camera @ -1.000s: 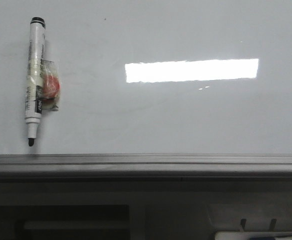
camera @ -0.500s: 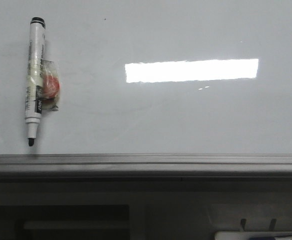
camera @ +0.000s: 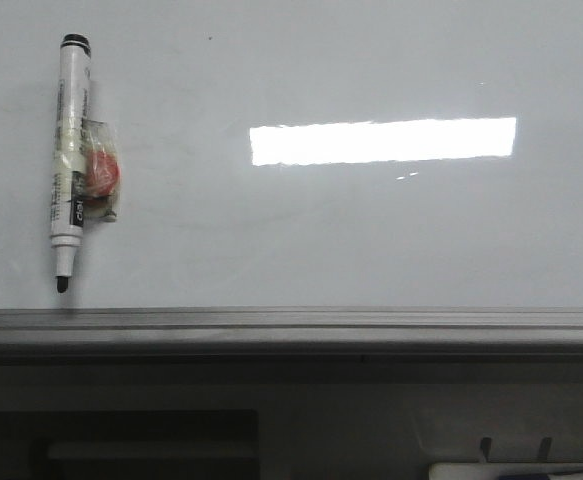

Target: Write number 3 on whiteboard

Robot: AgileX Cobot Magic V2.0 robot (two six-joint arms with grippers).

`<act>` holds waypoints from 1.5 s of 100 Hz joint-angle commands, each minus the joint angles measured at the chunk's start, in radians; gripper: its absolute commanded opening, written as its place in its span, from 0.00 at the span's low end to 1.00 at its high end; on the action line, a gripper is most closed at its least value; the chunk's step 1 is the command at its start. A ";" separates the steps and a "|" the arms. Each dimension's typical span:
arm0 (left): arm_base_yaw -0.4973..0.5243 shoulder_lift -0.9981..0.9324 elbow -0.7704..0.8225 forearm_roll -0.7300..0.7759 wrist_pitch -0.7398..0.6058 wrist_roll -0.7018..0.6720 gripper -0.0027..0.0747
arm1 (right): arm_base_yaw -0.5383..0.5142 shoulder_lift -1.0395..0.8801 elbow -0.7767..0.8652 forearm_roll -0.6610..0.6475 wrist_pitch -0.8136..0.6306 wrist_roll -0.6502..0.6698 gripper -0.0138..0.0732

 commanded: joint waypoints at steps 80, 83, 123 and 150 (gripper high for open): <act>-0.413 0.102 -0.016 -0.135 -0.251 0.228 0.60 | -0.007 0.015 -0.036 0.037 -0.070 -0.002 0.11; -0.430 0.121 -0.016 -0.152 -0.279 0.228 0.60 | -0.007 0.015 -0.036 0.037 -0.070 -0.002 0.11; -0.613 0.492 -0.016 -0.391 -0.354 0.228 0.60 | -0.007 0.015 -0.036 0.037 -0.070 -0.002 0.11; -0.839 0.687 -0.018 -0.416 -0.581 0.228 0.60 | -0.007 0.015 -0.036 0.037 -0.070 -0.002 0.11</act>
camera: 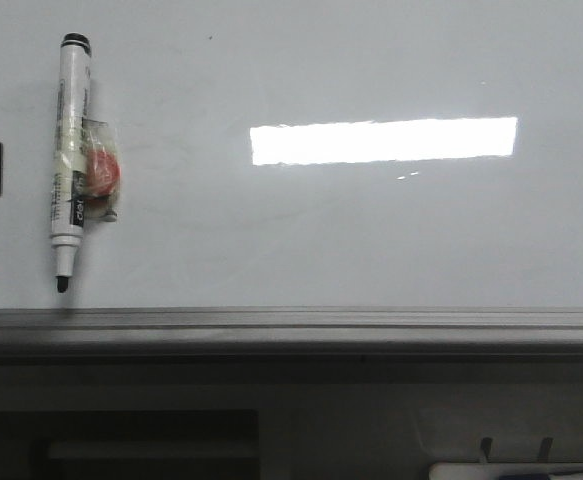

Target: Write number 3 on whiteboard

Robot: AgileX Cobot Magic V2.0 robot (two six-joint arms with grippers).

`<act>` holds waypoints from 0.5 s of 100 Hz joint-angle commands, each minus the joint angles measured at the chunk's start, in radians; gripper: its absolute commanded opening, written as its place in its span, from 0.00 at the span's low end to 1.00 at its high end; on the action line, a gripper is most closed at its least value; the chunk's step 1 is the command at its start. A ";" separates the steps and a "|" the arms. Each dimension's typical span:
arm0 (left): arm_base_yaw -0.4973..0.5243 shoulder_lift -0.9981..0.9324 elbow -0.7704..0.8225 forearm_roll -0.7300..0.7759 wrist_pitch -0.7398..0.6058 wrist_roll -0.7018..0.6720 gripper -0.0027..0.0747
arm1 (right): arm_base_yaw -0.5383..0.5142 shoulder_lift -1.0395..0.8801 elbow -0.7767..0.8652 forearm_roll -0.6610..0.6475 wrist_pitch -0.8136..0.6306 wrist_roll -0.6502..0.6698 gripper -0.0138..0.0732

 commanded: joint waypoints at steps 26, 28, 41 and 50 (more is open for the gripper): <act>-0.092 0.199 -0.028 -0.045 -0.305 -0.004 0.60 | -0.007 0.015 -0.036 0.008 -0.073 -0.002 0.11; -0.092 0.210 -0.029 -0.050 -0.305 -0.003 0.60 | -0.007 0.015 -0.036 0.008 -0.073 -0.002 0.11; -0.092 0.270 -0.039 -0.060 -0.314 -0.029 0.60 | -0.007 0.015 -0.036 0.008 -0.073 -0.002 0.11; -0.092 0.299 -0.040 -0.067 -0.346 -0.033 0.59 | -0.007 0.015 -0.036 0.008 -0.073 -0.002 0.11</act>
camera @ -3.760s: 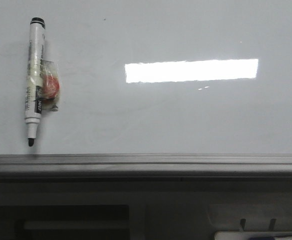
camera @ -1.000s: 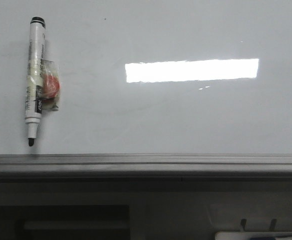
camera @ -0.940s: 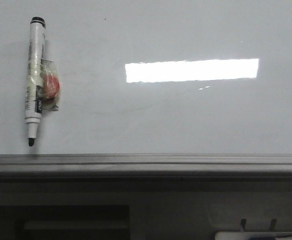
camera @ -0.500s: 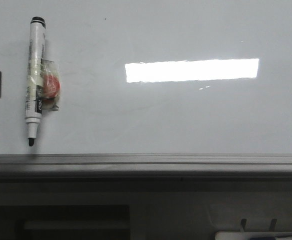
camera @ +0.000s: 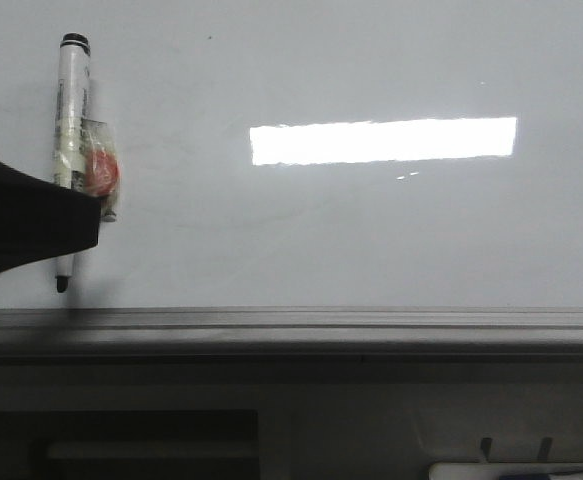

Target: Write number 3 on whiteboard

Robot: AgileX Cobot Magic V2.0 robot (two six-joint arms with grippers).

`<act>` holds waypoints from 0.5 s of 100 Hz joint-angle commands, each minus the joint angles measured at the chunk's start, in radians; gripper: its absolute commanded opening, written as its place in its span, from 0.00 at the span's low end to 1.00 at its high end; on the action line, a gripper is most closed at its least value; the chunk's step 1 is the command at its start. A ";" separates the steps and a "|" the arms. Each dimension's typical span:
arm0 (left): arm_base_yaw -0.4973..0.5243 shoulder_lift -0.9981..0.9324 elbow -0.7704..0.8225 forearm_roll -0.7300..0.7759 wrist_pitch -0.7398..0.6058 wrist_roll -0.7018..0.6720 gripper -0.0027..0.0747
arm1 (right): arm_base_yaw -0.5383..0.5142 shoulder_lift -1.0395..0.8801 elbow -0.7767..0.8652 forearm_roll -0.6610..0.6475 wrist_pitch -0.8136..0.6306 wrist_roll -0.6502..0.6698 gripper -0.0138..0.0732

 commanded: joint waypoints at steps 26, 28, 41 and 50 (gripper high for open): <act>-0.008 0.083 -0.040 -0.008 -0.126 -0.035 0.52 | -0.007 0.015 -0.036 0.008 -0.066 -0.002 0.11; -0.008 0.089 -0.040 -0.008 -0.126 -0.042 0.49 | -0.007 0.015 -0.036 0.008 -0.066 -0.002 0.11; -0.008 0.109 -0.040 -0.008 -0.127 -0.047 0.27 | 0.012 0.015 -0.036 0.010 -0.070 -0.002 0.11; -0.008 0.113 -0.040 -0.008 -0.120 -0.047 0.05 | 0.038 0.015 -0.036 0.010 -0.070 -0.002 0.11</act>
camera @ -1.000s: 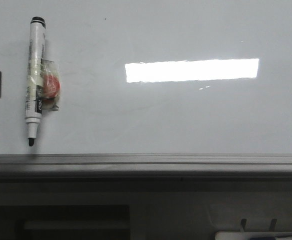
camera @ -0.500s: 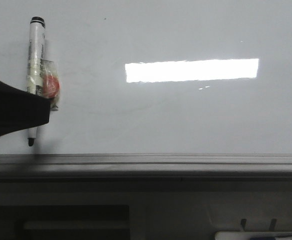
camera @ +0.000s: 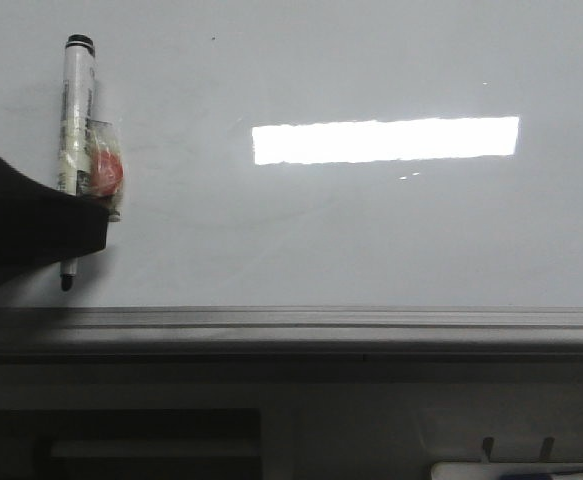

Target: Write number 3 on whiteboard

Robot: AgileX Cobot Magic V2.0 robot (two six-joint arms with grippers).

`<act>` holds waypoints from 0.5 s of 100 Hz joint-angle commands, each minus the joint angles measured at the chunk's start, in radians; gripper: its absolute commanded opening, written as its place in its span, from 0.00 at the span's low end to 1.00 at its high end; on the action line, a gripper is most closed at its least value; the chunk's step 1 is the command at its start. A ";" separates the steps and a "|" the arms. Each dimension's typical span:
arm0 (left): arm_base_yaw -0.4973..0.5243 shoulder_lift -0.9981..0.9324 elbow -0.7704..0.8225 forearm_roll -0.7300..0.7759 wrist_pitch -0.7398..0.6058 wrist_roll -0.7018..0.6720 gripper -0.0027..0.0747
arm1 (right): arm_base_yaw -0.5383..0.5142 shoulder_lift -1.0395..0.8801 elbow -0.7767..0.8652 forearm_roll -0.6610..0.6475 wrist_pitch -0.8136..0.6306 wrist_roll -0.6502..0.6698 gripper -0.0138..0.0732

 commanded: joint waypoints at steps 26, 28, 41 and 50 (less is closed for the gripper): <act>-0.007 0.004 -0.024 0.044 -0.031 -0.015 0.01 | 0.108 0.015 -0.081 0.030 -0.020 -0.002 0.11; -0.008 0.004 -0.024 0.066 -0.031 -0.015 0.01 | 0.124 0.015 -0.089 0.030 -0.002 -0.002 0.11; -0.030 0.004 -0.024 0.198 -0.031 -0.015 0.01 | 0.265 0.015 -0.144 0.032 0.094 -0.081 0.11; -0.034 -0.002 -0.024 0.293 -0.031 -0.015 0.01 | 0.389 0.015 -0.184 0.032 0.132 -0.158 0.12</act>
